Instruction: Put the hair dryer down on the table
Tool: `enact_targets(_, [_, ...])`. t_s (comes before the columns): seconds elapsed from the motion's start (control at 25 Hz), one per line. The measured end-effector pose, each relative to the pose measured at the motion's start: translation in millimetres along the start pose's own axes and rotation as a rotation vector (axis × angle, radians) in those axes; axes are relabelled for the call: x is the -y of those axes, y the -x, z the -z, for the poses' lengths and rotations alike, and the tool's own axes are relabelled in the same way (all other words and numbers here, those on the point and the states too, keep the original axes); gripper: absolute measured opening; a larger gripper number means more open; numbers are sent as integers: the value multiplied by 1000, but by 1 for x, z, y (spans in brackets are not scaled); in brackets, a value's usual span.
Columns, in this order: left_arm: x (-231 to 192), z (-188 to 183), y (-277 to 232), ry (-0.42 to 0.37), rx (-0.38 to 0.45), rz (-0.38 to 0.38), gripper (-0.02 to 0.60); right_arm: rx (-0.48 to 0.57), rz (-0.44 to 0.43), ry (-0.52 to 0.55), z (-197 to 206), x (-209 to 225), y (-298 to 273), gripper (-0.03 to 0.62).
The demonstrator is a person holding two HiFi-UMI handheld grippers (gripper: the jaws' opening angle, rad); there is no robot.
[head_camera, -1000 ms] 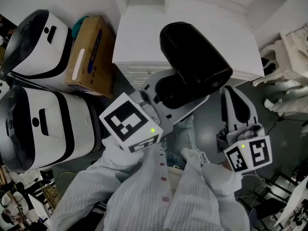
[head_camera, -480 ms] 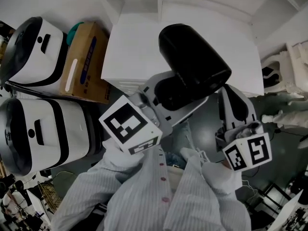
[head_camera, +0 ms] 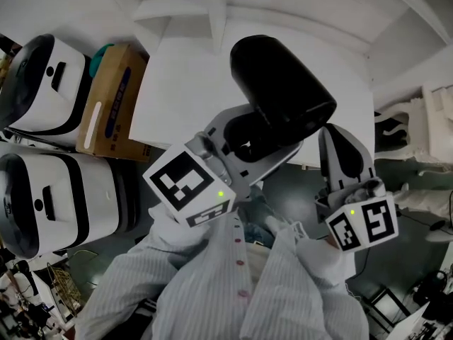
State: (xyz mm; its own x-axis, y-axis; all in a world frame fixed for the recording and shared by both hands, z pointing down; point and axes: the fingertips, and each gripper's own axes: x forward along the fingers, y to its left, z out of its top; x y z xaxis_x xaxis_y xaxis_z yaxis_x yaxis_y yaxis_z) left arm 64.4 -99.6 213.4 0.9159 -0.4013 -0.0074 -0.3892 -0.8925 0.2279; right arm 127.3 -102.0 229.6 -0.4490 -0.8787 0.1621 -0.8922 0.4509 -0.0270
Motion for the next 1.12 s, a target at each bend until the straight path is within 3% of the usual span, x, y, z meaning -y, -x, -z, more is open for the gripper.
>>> enact_targets(0.44, [-32, 4, -84, 5, -15, -37, 222, -10, -46, 14, -5, 86, -27, 12])
enact_targets(1.12, [-69, 2, -107, -45, -86, -48, 222, -9, -31, -21, -10, 114, -59, 12])
